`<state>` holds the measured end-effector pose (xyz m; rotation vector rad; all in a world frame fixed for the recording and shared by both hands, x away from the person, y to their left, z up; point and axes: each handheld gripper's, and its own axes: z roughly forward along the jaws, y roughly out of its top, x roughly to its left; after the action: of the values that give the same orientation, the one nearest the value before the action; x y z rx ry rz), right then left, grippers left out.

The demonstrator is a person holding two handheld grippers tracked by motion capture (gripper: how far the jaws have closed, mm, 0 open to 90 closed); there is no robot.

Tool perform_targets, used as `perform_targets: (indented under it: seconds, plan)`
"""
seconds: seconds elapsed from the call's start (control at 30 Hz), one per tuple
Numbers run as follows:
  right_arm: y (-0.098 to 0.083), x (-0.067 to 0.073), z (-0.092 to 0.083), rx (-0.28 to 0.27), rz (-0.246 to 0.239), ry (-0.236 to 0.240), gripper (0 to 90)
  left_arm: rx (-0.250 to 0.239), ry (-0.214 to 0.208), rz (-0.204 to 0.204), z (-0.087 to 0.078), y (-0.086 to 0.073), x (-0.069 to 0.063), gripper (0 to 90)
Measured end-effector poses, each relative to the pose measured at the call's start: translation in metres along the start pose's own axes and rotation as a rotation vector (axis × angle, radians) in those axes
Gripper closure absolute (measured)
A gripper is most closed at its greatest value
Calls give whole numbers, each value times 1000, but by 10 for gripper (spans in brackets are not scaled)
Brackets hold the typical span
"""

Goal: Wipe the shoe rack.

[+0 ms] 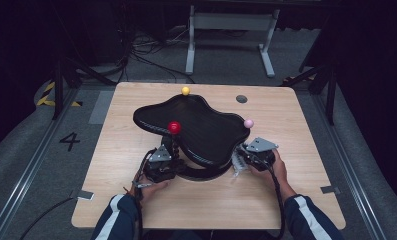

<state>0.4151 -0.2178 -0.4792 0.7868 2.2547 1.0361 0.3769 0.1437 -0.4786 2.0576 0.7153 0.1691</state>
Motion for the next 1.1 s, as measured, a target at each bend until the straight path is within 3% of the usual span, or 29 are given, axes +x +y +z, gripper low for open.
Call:
perform_targets:
  seconds: [0.07,0.13,0.3,0.4,0.67,1.1]
  plan:
    - [0,0,0,-1,9,4,778,0,0,0,0,0,0,739]
    - [2,3,0,7,-18,-10,780,2,-2,0,0,0,0,738]
    - [3,9,0,-4,-19,16,781,1,-1,0,0,0,0,738]
    - [6,20,-2,-9,-63,51,779,-2,0,-1,0,0,0,738]
    - [11,39,-3,-26,-99,119,779,-1,5,-4,0,0,0,738]
    - [20,71,-4,-45,-124,226,777,1,5,-4,0,0,0,737]
